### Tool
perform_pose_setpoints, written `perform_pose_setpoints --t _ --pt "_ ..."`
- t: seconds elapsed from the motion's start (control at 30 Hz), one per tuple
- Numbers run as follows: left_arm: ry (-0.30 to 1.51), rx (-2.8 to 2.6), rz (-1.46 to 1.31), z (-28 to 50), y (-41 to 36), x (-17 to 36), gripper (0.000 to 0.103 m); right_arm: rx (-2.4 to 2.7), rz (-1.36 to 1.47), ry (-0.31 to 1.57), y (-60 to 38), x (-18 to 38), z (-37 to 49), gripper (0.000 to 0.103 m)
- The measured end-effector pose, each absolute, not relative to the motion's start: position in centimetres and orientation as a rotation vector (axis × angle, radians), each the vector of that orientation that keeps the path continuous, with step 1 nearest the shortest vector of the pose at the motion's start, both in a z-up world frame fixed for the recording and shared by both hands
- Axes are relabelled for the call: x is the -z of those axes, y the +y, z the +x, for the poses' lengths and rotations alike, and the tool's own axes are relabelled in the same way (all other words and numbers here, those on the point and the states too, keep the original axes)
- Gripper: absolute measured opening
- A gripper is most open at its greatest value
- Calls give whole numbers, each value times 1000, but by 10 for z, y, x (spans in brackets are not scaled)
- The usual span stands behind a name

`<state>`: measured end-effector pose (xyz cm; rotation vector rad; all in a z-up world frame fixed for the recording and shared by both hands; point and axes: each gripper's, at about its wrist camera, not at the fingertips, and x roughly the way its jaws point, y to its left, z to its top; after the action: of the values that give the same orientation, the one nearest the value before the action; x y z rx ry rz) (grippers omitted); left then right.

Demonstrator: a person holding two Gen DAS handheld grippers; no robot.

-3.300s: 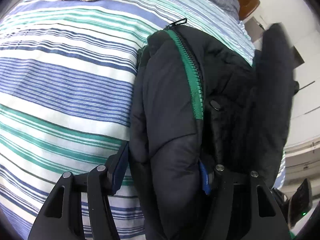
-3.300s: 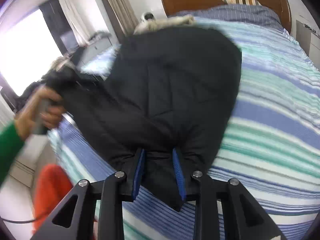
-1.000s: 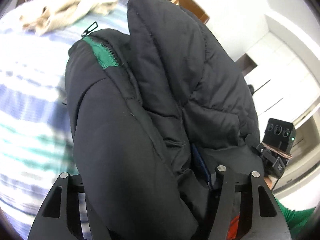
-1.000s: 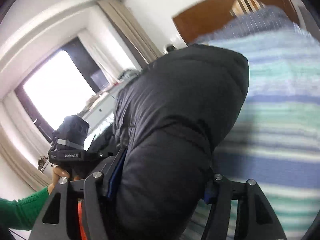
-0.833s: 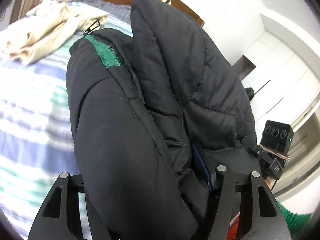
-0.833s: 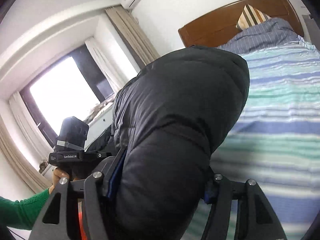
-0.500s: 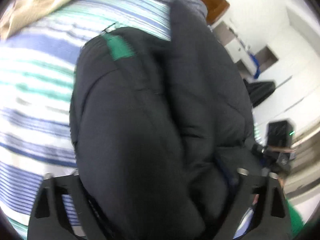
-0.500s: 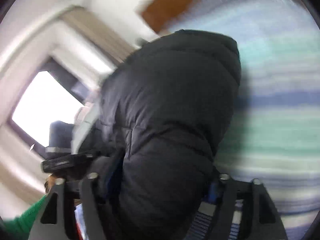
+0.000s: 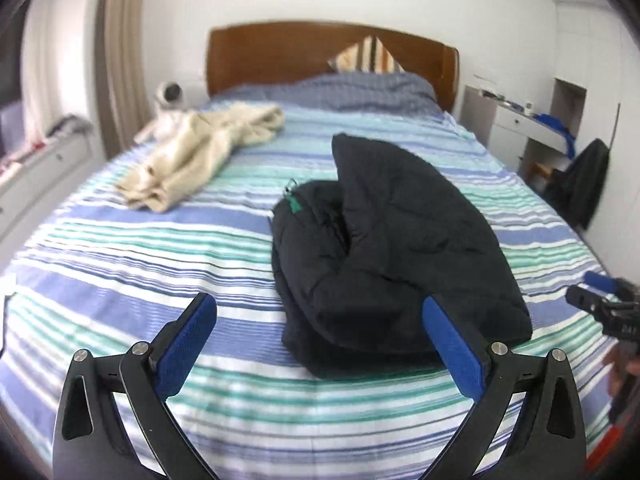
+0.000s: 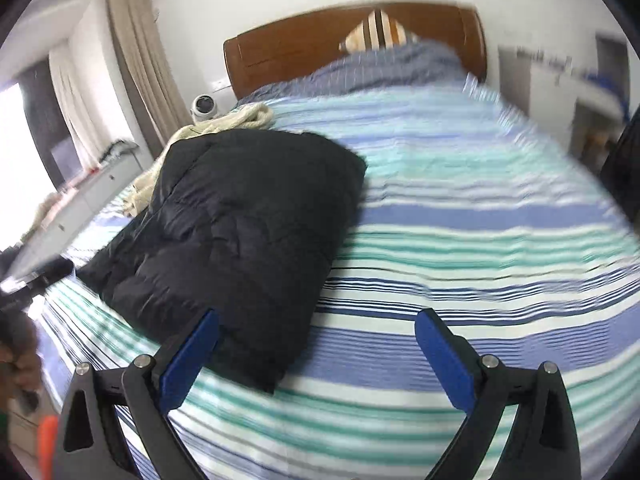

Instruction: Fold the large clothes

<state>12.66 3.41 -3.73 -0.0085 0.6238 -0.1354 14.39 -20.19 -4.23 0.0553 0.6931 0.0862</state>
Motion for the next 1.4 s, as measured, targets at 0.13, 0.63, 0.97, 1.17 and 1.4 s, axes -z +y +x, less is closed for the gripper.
perform_pose_setpoints --t 0.13,0.63,0.97,1.17,1.4 --pt "632 77 28 120 14 32 103 -14 -44 659 -210 35 129 101" --pt "624 56 72 70 -25 0 103 72 -5 656 -227 25 70 101" --pt "628 20 114 53 -44 -8 103 106 -32 667 -219 22 53 101" --pt "660 18 115 48 -43 -10 103 80 -26 681 -210 18 49 101" --pt "704 42 67 46 -33 -12 103 53 -39 684 -197 10 41 101"
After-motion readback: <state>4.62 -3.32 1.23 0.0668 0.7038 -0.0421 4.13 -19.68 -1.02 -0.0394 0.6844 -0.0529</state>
